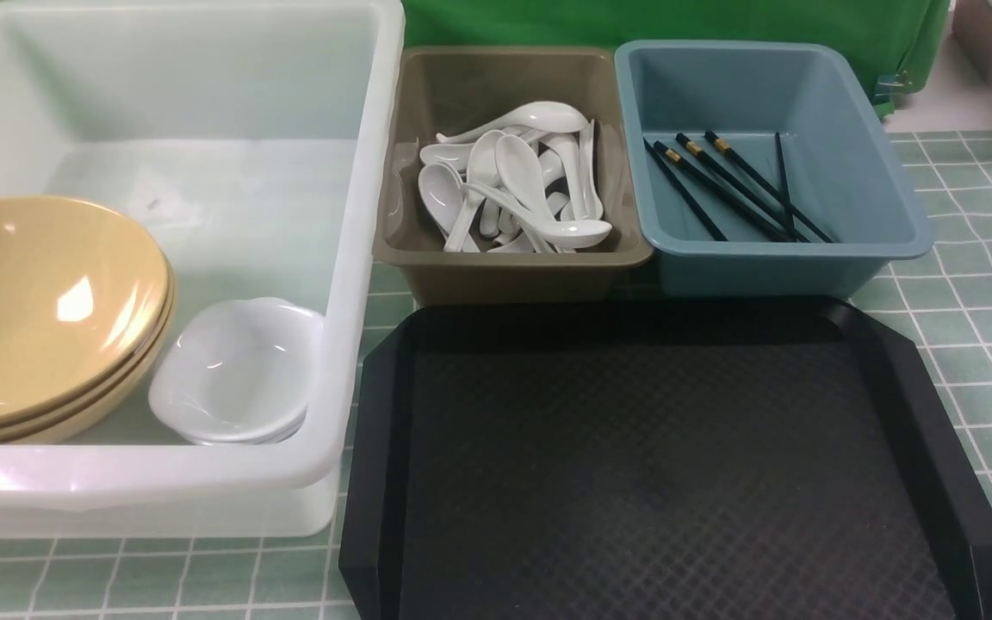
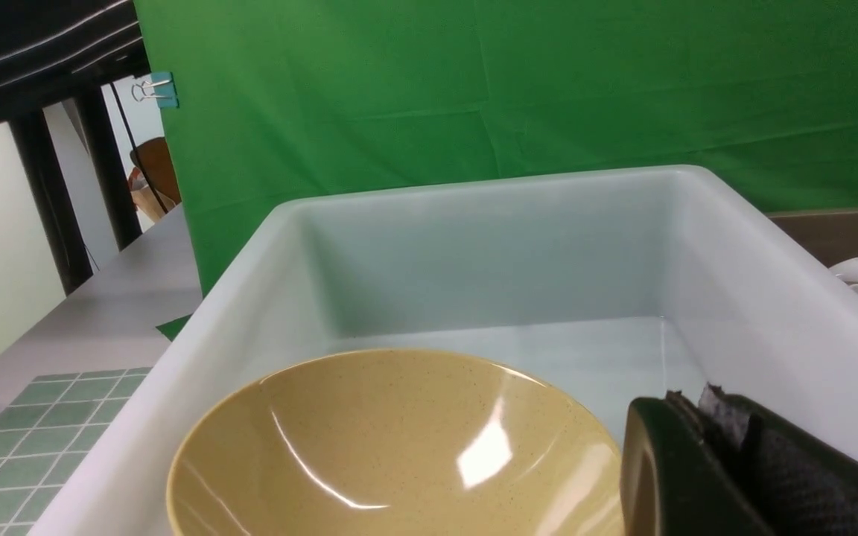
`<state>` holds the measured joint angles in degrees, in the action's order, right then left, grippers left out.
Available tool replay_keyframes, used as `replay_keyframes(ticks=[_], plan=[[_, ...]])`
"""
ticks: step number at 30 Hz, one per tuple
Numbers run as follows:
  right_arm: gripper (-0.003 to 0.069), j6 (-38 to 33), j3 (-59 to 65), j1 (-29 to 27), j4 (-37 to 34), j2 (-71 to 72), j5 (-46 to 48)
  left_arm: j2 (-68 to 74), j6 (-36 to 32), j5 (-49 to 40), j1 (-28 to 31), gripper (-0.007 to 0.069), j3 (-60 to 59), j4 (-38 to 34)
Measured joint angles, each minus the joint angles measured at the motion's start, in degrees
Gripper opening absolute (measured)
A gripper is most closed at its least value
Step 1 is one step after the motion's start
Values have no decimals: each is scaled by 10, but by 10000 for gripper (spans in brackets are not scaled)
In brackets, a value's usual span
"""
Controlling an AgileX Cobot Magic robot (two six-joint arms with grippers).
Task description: On blue table put chopsticks spoon bowls plates into blue grey white boxes.
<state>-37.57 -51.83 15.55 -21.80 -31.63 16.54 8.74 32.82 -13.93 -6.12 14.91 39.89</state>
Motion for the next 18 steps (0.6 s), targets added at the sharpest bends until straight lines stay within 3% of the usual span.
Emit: replay_keyframes(ticks=[10,14,18], plan=[[48,2,422,0,-1,284,-204,0,0,0,0,5,0,0],[48,5,519,0,-1,319,-203,0,0,-1,0,5,0,0],[52,5,532,0,-2,323,-65,0,0,-1,0,5,0,0]])
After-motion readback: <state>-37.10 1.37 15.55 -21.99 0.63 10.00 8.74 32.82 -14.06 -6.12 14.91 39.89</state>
